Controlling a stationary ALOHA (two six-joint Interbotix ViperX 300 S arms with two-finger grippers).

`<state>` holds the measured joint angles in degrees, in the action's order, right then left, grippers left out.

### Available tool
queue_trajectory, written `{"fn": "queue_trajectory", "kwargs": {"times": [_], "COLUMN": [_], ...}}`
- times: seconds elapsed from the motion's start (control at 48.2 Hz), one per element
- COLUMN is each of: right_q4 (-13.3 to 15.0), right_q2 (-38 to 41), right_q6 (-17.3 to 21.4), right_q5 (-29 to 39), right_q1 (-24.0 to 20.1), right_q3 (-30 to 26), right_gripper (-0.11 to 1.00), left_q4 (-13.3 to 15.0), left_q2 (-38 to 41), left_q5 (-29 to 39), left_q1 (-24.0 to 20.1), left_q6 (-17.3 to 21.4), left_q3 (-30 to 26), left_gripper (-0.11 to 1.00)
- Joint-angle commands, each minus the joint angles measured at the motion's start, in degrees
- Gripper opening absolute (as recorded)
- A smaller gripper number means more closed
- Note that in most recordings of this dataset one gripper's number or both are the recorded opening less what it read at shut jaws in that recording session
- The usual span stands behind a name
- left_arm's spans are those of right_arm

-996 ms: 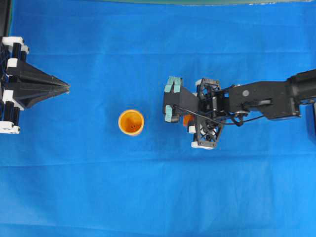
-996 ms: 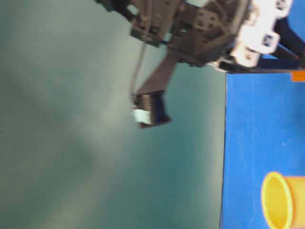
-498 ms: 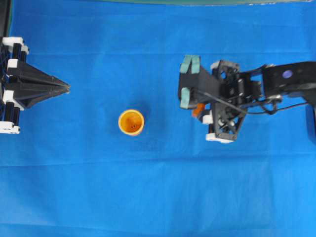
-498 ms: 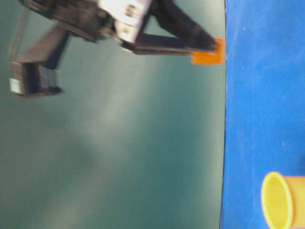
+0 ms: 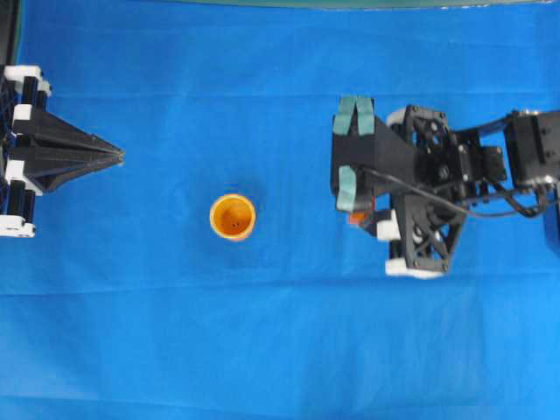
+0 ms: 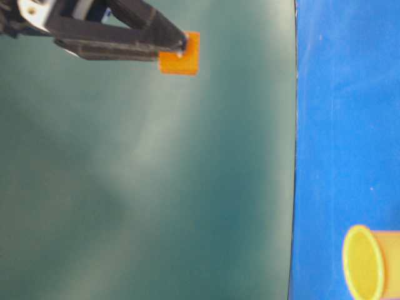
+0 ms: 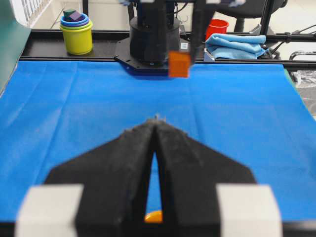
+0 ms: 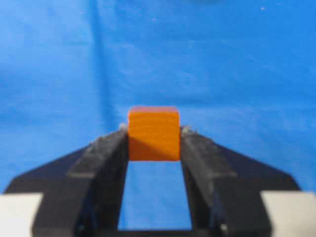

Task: Move the block forward with right arm.
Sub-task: 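Lift the orange cube and carry it toward the front edge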

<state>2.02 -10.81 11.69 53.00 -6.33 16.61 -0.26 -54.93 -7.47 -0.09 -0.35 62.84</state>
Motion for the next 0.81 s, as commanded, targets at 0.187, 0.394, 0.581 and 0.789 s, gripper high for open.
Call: {"fn": "queue_trajectory", "kwargs": {"times": [0.187, 0.394, 0.581, 0.789], "right_q4": [0.18, 0.44, 0.79, 2.02], "right_q2": [-0.35, 0.18, 1.85, 4.75], "right_q6": [7.12, 12.39, 16.0, 20.04], "right_q5": [-0.44, -1.49, -1.67, -1.32], "right_q1": [-6.06, -10.72, -14.41, -18.98], "right_q3": [-1.76, -2.2, -4.22, -7.65], "right_gripper": [0.4, 0.4, 0.4, 0.4], "left_q4": [-0.09, -0.18, -0.35, -0.35], "left_q2": [0.44, 0.53, 0.53, 0.44], "left_q5": [0.18, 0.62, 0.62, 0.62], "left_q1": [-0.09, -0.09, 0.0, -0.09], "left_q6": [0.09, 0.53, 0.53, 0.53], "left_q3": [-1.93, -1.85, -1.93, -1.93], "left_gripper": [0.02, 0.02, 0.02, 0.02]}}
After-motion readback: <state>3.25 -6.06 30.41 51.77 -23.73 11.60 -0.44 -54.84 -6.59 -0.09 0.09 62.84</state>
